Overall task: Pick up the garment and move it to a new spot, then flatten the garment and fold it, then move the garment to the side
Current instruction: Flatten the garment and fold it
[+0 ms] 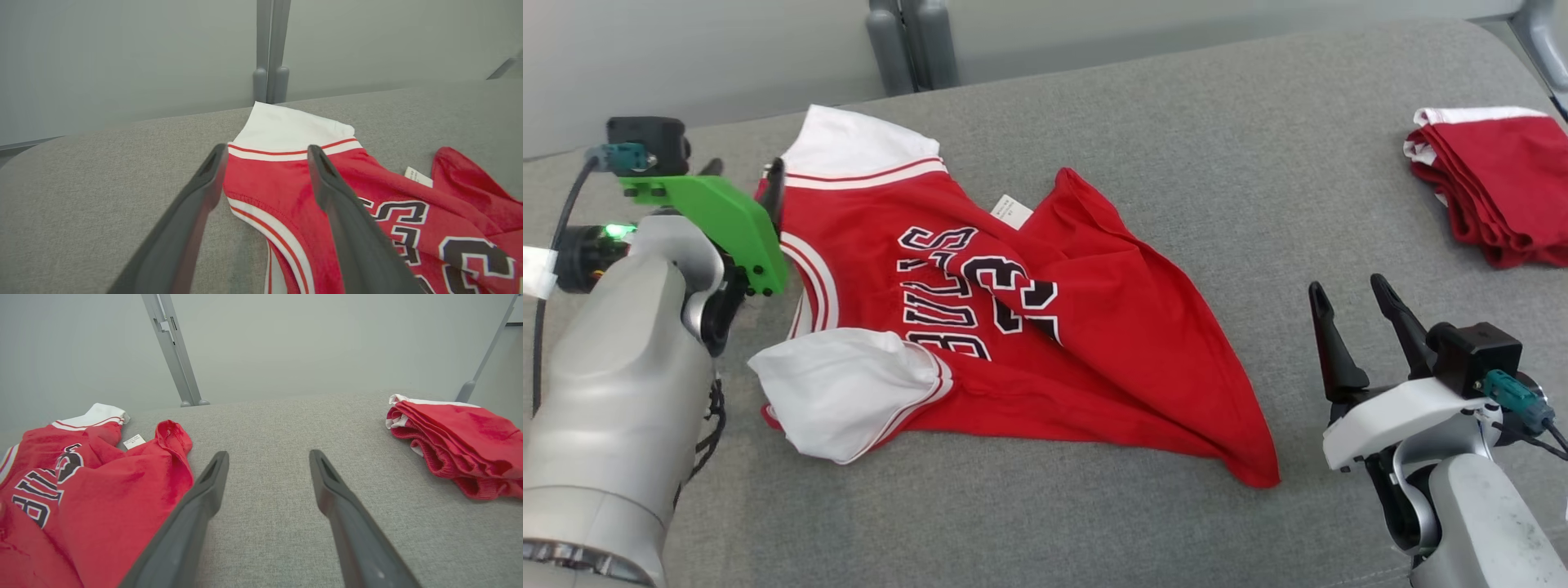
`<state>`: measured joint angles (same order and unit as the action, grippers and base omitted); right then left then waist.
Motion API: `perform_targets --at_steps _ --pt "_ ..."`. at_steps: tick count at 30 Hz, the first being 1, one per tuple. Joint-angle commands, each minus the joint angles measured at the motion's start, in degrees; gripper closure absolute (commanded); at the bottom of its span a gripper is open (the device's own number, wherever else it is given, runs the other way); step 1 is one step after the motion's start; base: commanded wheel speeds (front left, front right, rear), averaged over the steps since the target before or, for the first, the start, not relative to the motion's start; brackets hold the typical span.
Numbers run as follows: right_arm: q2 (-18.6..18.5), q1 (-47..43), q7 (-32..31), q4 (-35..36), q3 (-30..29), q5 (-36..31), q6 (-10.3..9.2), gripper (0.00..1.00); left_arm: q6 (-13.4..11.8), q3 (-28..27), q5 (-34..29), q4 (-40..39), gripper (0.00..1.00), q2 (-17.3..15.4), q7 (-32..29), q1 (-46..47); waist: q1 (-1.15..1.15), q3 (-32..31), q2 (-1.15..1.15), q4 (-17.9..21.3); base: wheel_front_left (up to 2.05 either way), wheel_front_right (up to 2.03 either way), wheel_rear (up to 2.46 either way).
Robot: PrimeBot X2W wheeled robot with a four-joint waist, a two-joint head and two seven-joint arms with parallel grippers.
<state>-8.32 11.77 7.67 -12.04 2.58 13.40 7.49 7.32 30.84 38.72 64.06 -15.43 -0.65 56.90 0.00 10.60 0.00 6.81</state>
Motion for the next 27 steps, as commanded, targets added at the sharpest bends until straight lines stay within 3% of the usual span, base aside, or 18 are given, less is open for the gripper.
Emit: perform_targets --at_steps 1,9,14,21,27 --pt "0.1 -1.1 0.5 -0.3 -0.2 0.2 0.01 0.00 0.2 0.9 1.9 -2.7 0.00 -1.4 -1.6 -2.1 0.00 -3.1 0.00 -2.9 0.00 0.00 0.00" --pt "1.3 -3.1 1.8 -2.0 -0.3 0.7 0.01 0.00 0.2 5.1 13.2 -21.9 0.00 -10.2 -11.5 -12.4 0.00 -5.4 0.00 -4.6 0.00 0.00 0.00" --pt "1.8 -3.1 2.4 -2.5 0.2 0.9 0.01 0.00 0.2 7.6 21.3 -35.0 0.00 -17.2 -21.0 -19.9 0.00 -5.2 0.00 -4.4 0.00 0.00 0.00" --pt "1.8 -1.7 2.6 -2.8 1.0 1.3 0.01 0.00 0.2 8.5 28.5 -41.3 0.00 -23.4 -31.8 -24.8 0.00 -3.8 0.00 -2.8 0.00 0.00 0.00" --pt "2.0 -0.7 2.9 -3.2 1.3 1.4 0.01 0.00 0.1 8.0 31.5 -42.3 0.00 -24.3 -34.9 -25.4 0.00 -2.4 0.00 -1.0 0.00 0.00 0.00"
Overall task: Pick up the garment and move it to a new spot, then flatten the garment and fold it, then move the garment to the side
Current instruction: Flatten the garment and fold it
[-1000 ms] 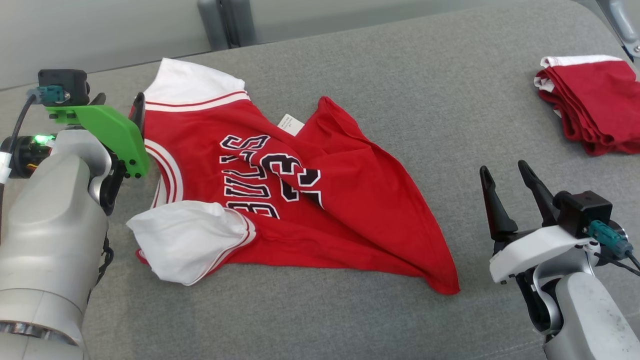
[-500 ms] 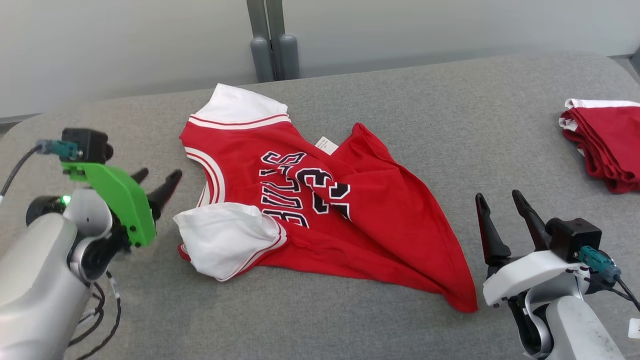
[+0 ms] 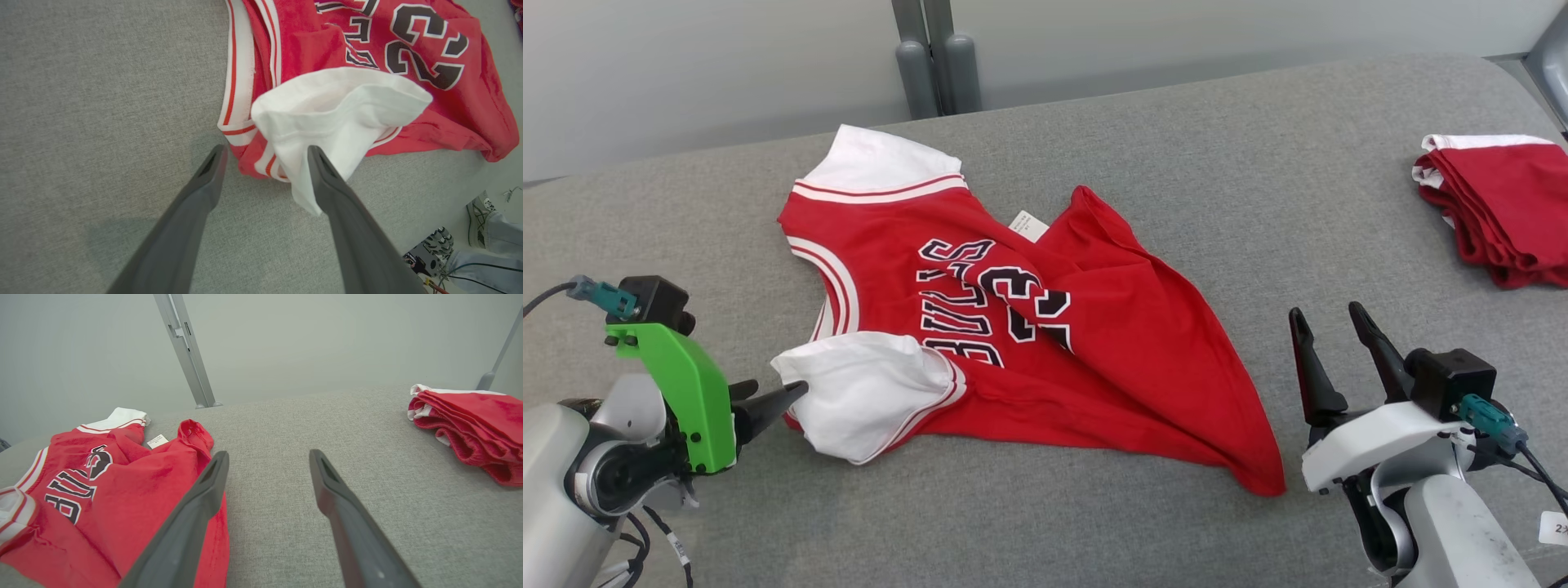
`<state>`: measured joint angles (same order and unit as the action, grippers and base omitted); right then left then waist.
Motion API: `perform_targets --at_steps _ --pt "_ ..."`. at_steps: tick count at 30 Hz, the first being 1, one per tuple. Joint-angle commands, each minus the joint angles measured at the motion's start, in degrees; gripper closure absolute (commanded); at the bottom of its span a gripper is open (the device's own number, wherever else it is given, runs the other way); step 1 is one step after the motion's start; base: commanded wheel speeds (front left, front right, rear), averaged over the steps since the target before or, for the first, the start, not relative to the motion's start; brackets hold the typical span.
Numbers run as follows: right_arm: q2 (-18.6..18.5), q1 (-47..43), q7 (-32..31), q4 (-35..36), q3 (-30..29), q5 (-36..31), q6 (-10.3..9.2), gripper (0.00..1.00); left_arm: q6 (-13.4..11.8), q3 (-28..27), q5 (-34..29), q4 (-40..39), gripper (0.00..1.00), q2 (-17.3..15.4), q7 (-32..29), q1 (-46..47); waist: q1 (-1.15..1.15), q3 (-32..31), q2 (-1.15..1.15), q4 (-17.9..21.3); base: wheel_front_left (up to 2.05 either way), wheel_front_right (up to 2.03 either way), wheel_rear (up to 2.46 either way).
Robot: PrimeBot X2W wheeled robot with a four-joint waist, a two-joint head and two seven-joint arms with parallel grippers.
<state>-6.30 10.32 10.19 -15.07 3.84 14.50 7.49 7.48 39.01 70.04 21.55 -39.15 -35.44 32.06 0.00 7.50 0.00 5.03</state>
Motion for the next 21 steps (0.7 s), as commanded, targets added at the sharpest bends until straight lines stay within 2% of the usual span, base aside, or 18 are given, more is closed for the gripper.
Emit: perform_targets --at_steps 1,5,6,7,8,14,21 --pt "0.0 0.9 0.4 -0.2 0.2 0.3 0.01 0.00 -0.1 -0.1 0.2 0.4 0.00 -0.5 -0.3 -0.4 0.00 0.9 0.00 1.0 0.00 0.00 0.00" --pt "-0.2 1.4 0.5 -0.7 0.3 0.4 0.01 0.00 -0.1 0.0 1.0 0.8 0.00 0.4 -0.9 0.7 0.00 1.6 0.00 1.5 0.00 0.00 0.00" --pt "-0.2 1.6 0.6 -0.7 0.2 0.4 0.01 0.00 -0.1 -0.3 1.3 0.7 0.51 0.6 -0.5 1.1 0.00 1.7 0.00 1.5 0.00 0.00 0.00" --pt "-0.3 1.7 0.6 -0.8 0.1 0.3 0.01 0.00 -0.1 -0.6 1.6 0.5 0.80 0.7 -0.3 1.3 0.00 1.8 0.00 1.5 0.00 0.00 0.00" --pt "-0.3 1.7 0.7 -0.8 0.0 0.2 0.01 0.00 0.0 -0.7 1.9 0.2 1.00 0.8 -0.2 1.4 0.00 1.8 0.00 1.4 0.00 0.00 0.00" --pt "-0.5 1.0 0.6 -1.3 -0.4 -0.1 0.01 0.00 0.0 0.7 2.5 -4.5 1.00 -1.2 -0.9 0.2 0.00 0.8 0.00 -0.3 0.00 0.00 0.00" --pt "-1.0 0.1 0.0 -1.6 -0.3 -0.1 0.01 0.00 0.0 5.0 -2.0 -16.2 1.00 -5.9 -0.5 -2.6 0.00 -1.0 0.00 -3.4 0.00 0.00 0.00"
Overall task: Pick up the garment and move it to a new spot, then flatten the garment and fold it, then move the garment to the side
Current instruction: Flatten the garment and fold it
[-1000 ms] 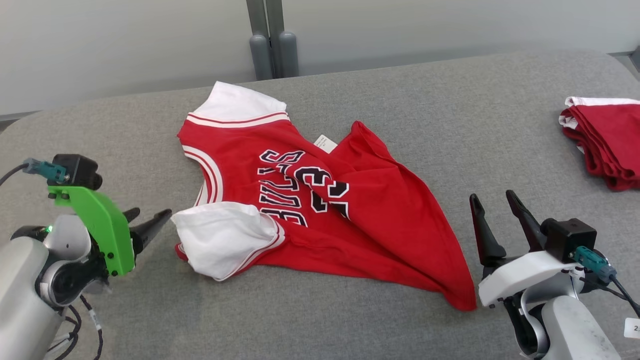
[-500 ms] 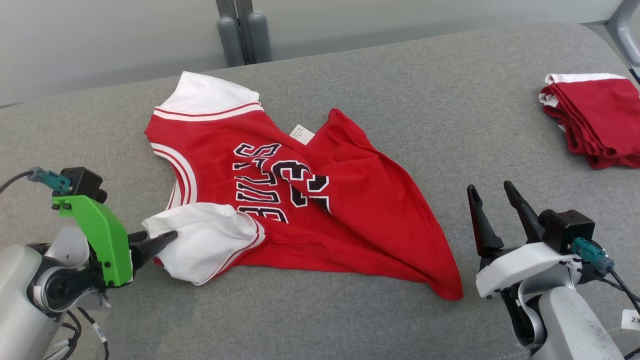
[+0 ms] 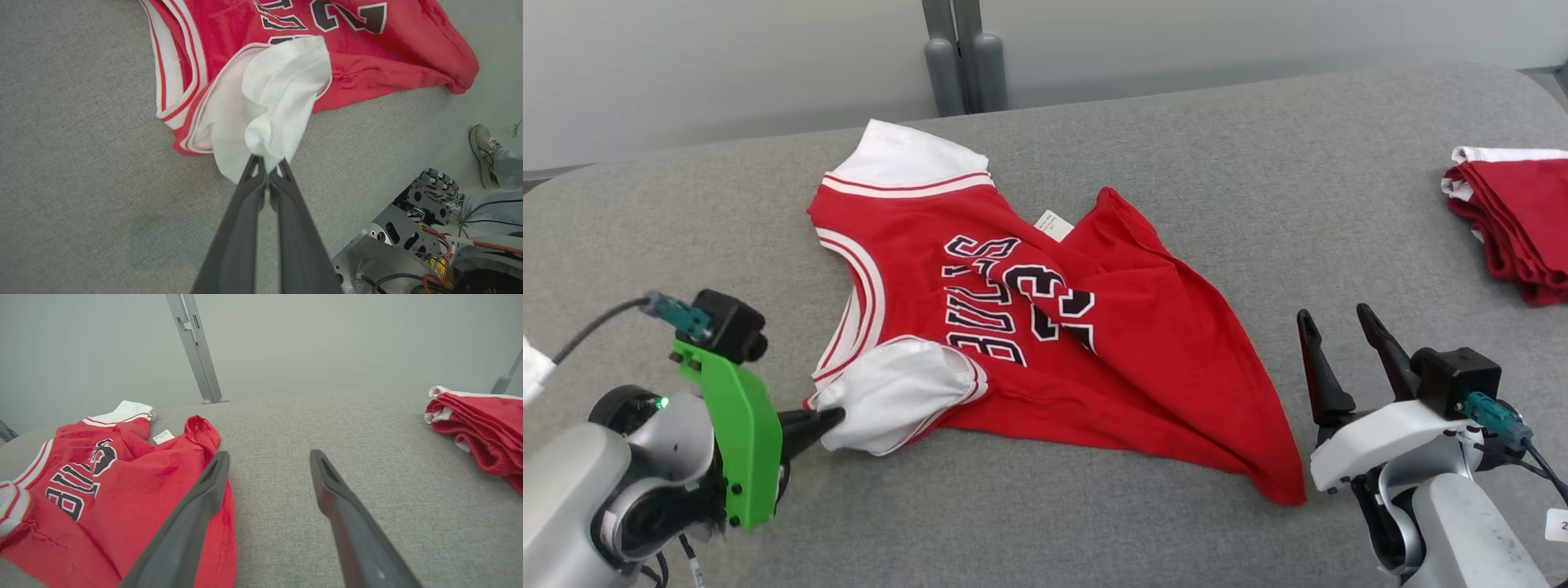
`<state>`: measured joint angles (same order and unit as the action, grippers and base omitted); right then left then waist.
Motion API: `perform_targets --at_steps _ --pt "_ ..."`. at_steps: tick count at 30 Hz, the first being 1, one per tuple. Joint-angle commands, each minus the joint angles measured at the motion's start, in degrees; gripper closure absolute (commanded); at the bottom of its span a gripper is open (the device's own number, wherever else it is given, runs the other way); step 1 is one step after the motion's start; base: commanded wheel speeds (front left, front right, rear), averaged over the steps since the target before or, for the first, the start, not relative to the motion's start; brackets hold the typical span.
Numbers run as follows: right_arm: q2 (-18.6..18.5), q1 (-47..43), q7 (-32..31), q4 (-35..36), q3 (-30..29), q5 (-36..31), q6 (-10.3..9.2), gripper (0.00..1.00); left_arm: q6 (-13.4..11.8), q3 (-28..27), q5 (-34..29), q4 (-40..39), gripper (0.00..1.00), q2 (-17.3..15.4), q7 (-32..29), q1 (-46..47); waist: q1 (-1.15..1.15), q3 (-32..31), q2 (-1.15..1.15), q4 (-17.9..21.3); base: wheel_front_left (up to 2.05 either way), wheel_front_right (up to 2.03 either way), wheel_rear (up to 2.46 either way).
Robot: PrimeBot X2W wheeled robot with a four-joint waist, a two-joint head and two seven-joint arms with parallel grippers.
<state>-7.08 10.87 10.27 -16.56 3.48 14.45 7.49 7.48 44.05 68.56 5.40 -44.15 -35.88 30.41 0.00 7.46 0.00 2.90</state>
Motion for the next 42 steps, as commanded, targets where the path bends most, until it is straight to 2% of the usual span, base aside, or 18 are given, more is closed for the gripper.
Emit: perform_targets --at_steps 1,5,8,9,12,13,17,21,26,29,31,37,42 --pt "-0.4 -0.5 -0.2 -0.1 0.1 0.0 0.01 0.00 0.0 1.0 -1.2 -2.0 1.00 -1.8 -0.5 -1.4 0.00 -1.2 0.00 -1.8 0.00 0.00 0.00" --pt "-0.8 -0.7 -0.9 0.2 0.1 -0.1 0.01 0.00 -0.2 4.9 -6.6 -6.5 1.00 -4.5 -2.2 -2.9 0.00 -1.5 0.00 -3.3 0.00 0.00 0.00" --pt "-1.1 -0.6 -1.2 0.6 0.1 -0.2 0.01 0.00 -0.4 7.1 -9.4 -8.4 1.00 -4.0 -2.0 -4.2 0.00 -1.4 0.00 -4.0 0.00 0.00 0.00" --pt "-1.2 -0.6 -1.4 0.7 0.1 -0.2 0.01 0.00 -0.6 7.8 -10.7 -8.7 0.92 -3.9 -1.9 -4.6 0.00 -1.4 0.00 -4.2 0.00 0.00 0.00" --pt "-1.5 -0.7 -1.7 1.0 0.1 -0.2 0.01 0.00 -1.2 11.0 -15.8 -8.3 0.55 -4.2 -2.6 -5.7 0.00 -1.2 0.00 -4.6 0.00 0.00 0.00" --pt "-1.6 -0.7 -1.8 1.0 0.1 -0.2 0.01 0.00 -1.6 12.0 -17.3 -7.9 0.00 -4.2 -2.8 -6.0 0.00 -1.1 0.00 -4.7 0.00 0.00 0.00" --pt "-1.8 -1.0 -1.9 1.0 0.2 -0.1 0.01 0.00 -3.6 13.5 -16.9 -6.1 0.00 -2.9 -2.2 -9.1 0.00 -1.2 0.00 -5.0 0.00 0.00 0.00" --pt "-2.2 -1.4 -2.1 1.3 -0.4 -0.1 0.01 0.00 -6.8 11.7 -16.4 -6.8 0.00 -5.1 -0.3 -11.1 0.00 -1.6 0.00 -5.5 0.00 0.00 0.00" --pt "-2.5 -2.3 -2.1 1.7 -1.3 -0.4 0.01 0.00 -12.5 5.0 -17.3 -11.6 0.00 -8.9 8.6 -11.3 0.00 -2.4 0.00 -6.1 0.00 0.00 0.00" --pt "-2.2 -2.4 -1.6 2.1 -1.4 -0.5 0.01 0.00 -16.2 0.9 -19.0 -13.7 0.00 -9.4 16.2 -11.4 0.00 -2.9 0.00 -6.4 0.00 0.00 0.00" --pt "-2.0 -2.5 -1.3 2.6 -1.4 -0.5 0.01 0.00 -19.2 -1.8 -20.6 -13.9 0.00 -8.8 21.7 -11.9 0.00 -3.3 0.00 -6.5 0.00 0.00 0.00" --pt "-1.7 -3.5 0.2 3.6 -1.9 -0.6 0.01 0.00 -25.8 -6.7 -22.8 -12.6 0.00 -4.8 35.8 -14.7 0.00 -5.5 0.00 -6.4 0.00 0.00 0.00" --pt "-1.2 -4.8 1.2 4.4 -2.5 -0.4 0.01 0.00 -29.3 -10.0 -20.9 -10.9 0.00 -0.1 44.8 -18.6 0.00 -7.3 0.00 -5.8 0.00 0.00 0.00"
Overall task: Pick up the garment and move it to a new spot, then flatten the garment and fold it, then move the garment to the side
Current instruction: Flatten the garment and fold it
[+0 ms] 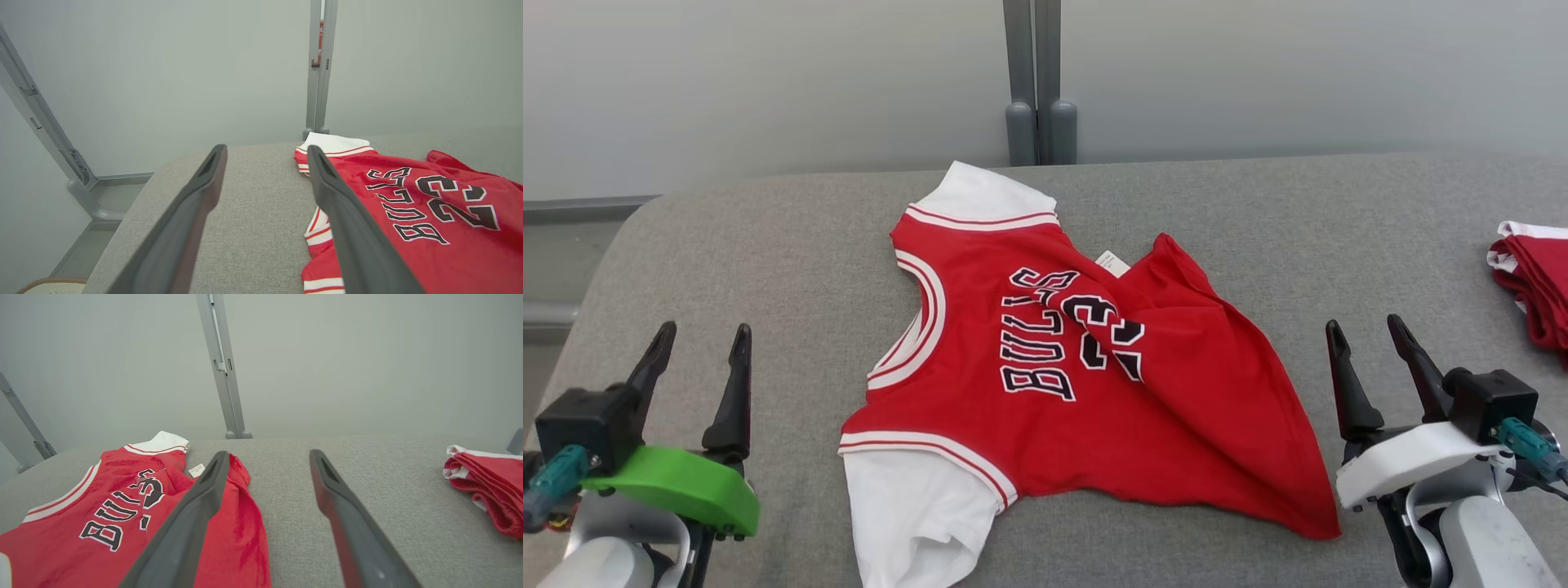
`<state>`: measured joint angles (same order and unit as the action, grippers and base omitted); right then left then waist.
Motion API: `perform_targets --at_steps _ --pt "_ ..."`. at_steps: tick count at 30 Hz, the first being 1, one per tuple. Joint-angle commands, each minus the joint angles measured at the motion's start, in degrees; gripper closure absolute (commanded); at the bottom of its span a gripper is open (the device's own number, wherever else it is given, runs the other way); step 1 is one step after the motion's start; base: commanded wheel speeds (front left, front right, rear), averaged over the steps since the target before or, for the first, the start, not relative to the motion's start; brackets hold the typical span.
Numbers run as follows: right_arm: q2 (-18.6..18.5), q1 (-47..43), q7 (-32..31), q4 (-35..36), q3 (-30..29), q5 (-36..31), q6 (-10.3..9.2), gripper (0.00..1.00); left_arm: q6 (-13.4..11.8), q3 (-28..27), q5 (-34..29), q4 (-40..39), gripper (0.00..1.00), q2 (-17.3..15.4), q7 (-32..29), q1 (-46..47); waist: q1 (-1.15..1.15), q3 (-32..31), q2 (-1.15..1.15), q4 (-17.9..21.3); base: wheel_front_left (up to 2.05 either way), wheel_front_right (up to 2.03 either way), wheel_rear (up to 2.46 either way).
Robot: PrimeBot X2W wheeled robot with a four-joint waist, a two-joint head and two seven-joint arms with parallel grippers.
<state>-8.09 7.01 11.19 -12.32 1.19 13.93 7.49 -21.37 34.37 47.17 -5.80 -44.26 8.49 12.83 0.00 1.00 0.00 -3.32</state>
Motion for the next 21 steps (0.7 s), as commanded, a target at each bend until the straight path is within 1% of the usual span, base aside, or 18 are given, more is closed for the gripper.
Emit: perform_targets --at_steps 1,3,6,8,10,12,13,15,17,21 --pt "-0.1 -1.4 0.4 0.3 -0.3 0.2 0.01 0.00 -0.9 -0.6 0.5 0.8 0.00 0.8 1.8 -1.8 0.00 -1.1 0.00 0.4 0.00 0.00 0.00" --pt "0.0 -2.1 0.7 0.5 -0.5 0.4 0.01 0.00 -1.5 -0.6 0.4 1.9 0.00 2.8 3.7 -3.2 0.00 -1.4 0.00 0.5 0.00 0.00 0.00" --pt "0.5 -3.6 1.7 0.8 -1.1 0.8 0.01 0.00 -0.6 -1.1 -0.3 4.7 0.00 6.6 5.9 -5.0 0.00 -1.7 0.00 0.4 0.00 0.00 0.00" --pt "0.9 -4.7 2.4 1.0 -1.4 1.6 0.01 0.00 -0.1 -2.4 -1.6 6.9 0.00 9.0 6.6 -6.2 0.00 -1.9 0.00 0.5 0.00 0.00 0.00" --pt "1.0 -5.8 3.0 1.2 -1.2 2.0 0.01 0.00 0.6 -5.9 -4.8 7.2 0.00 12.0 6.8 -7.0 0.00 -2.1 0.00 0.5 0.00 0.00 0.00" --pt "0.5 -6.7 3.6 1.7 -0.8 2.5 0.01 0.00 2.2 -10.2 -7.8 6.4 0.00 15.5 6.7 -9.5 0.00 -2.4 0.00 0.6 0.00 0.00 0.00" --pt "0.2 -7.4 3.7 1.8 -0.7 2.7 0.01 0.00 3.7 -12.1 -8.9 6.3 0.00 17.1 6.7 -11.6 0.00 -2.6 0.00 0.7 0.00 0.00 0.00" --pt "0.1 -8.1 4.0 2.0 -0.6 3.2 0.01 0.00 6.4 -15.8 -11.7 6.1 0.00 19.4 6.6 -13.3 0.00 -2.8 0.00 0.8 0.00 0.00 0.00" --pt "0.0 -8.4 4.1 2.4 -0.3 3.6 0.01 0.00 8.9 -18.4 -14.1 6.3 0.00 21.7 6.6 -15.3 0.00 -2.9 0.00 1.1 0.00 0.00 0.00" --pt "0.0 -9.3 4.0 3.4 -0.3 3.8 0.01 0.00 12.8 -22.2 -17.6 7.9 0.00 25.0 6.6 -18.3 0.00 -3.1 0.00 1.6 0.00 0.00 0.00"
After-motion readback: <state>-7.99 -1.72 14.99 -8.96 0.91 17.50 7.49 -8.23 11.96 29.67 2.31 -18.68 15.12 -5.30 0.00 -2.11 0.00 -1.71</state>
